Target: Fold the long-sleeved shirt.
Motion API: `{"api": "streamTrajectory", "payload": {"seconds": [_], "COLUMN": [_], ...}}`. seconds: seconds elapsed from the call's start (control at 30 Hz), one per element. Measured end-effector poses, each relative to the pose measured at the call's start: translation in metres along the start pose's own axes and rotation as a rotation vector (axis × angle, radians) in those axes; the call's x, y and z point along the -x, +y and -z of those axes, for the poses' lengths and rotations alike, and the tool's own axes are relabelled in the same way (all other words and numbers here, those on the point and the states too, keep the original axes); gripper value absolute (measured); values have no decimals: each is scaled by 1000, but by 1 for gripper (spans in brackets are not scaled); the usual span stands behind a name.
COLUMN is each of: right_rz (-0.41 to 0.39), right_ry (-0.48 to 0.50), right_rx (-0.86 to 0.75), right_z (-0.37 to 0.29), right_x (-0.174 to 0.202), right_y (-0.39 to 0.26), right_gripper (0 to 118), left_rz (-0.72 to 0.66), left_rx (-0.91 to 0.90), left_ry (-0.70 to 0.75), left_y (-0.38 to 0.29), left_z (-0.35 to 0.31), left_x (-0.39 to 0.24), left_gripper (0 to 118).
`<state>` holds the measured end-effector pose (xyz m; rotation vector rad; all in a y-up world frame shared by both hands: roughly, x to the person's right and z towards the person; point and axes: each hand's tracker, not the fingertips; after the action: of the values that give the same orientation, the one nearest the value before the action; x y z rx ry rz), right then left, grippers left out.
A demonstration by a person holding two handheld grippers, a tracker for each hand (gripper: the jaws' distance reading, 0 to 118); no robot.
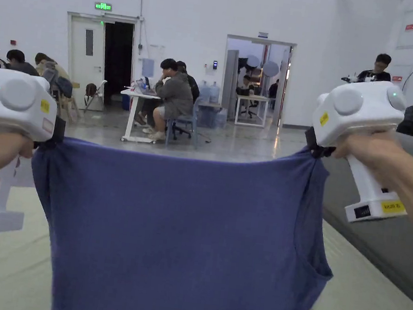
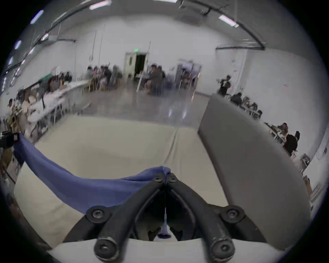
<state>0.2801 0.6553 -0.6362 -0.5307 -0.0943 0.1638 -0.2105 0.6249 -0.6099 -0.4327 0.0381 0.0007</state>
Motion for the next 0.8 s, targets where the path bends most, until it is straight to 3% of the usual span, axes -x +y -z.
{"api": "streamTrajectory", "payload": {"seconds": [0.17, 0.4, 0.6, 0.8], "right_rz": [53, 83, 95, 74], "right_ry": [-36, -7, 27, 69], "right_rx": [-144, -147, -53, 92], "right_z": [-35, -35, 16, 87], "right_x": [-11, -14, 6, 37], "right_y": [70, 91, 37, -52], "right_gripper": [0, 0, 0, 0], "left_rz": [-52, -51, -20, -45], "left_rx": [-106, -130, -38, 145], "left_ry": [29, 10, 20, 11], "left_y": [81, 102, 53, -46], "left_z": [-24, -35, 8, 74], "left_x": [2, 3, 7, 14], "left_gripper": [2, 2, 2, 2]}}
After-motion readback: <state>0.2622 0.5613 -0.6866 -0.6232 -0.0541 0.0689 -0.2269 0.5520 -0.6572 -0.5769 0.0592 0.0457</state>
